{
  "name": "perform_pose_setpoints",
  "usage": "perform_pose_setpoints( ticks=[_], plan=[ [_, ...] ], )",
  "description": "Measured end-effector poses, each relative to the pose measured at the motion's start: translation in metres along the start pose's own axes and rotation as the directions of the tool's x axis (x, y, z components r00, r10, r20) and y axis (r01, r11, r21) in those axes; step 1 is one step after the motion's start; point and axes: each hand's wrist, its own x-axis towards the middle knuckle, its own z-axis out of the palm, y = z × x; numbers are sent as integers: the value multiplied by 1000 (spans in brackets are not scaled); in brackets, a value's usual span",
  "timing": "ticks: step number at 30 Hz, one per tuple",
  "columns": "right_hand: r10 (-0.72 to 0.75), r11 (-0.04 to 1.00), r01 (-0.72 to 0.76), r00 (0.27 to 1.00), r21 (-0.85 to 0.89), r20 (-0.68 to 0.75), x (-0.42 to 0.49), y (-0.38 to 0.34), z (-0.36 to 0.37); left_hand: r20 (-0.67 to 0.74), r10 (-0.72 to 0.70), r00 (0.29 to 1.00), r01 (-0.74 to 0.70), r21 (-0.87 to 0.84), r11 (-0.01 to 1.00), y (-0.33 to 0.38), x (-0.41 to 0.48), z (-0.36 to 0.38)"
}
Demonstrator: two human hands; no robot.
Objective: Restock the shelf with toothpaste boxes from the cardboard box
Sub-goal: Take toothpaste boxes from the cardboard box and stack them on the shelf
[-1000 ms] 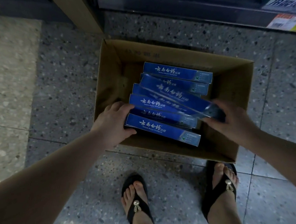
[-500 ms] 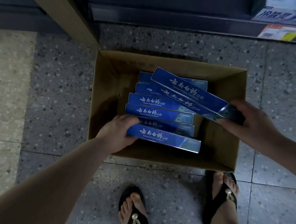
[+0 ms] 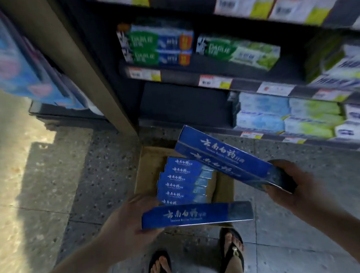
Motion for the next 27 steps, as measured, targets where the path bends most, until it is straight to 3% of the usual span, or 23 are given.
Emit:
perform_pose_setpoints(
  ticks=[4, 9, 14, 19, 27],
  plan=[
    [0, 998, -5, 997, -64, -83, -54, -59, -81, -21, 93, 995, -92, 45, 995, 89, -39, -52],
    [27, 999, -31, 968, -12, -250, -150, -122, -176, -2, 253, 967, -252, 80, 964, 202, -81, -96],
    [25, 1000, -25, 905, 7, -425, -255, -138, -257, 34, 364, 931, -365, 50, 930, 315, -107, -101],
    [95, 995, -68, 803, 68, -589, -363, -126, -324, 172, 488, 856, -497, 11, 867, 420, -123, -59],
    [199, 978, -169, 606, 119, -770, -546, -36, -424, 345, 523, 780, -542, -47, 839, 588, -151, 78]
  ],
)
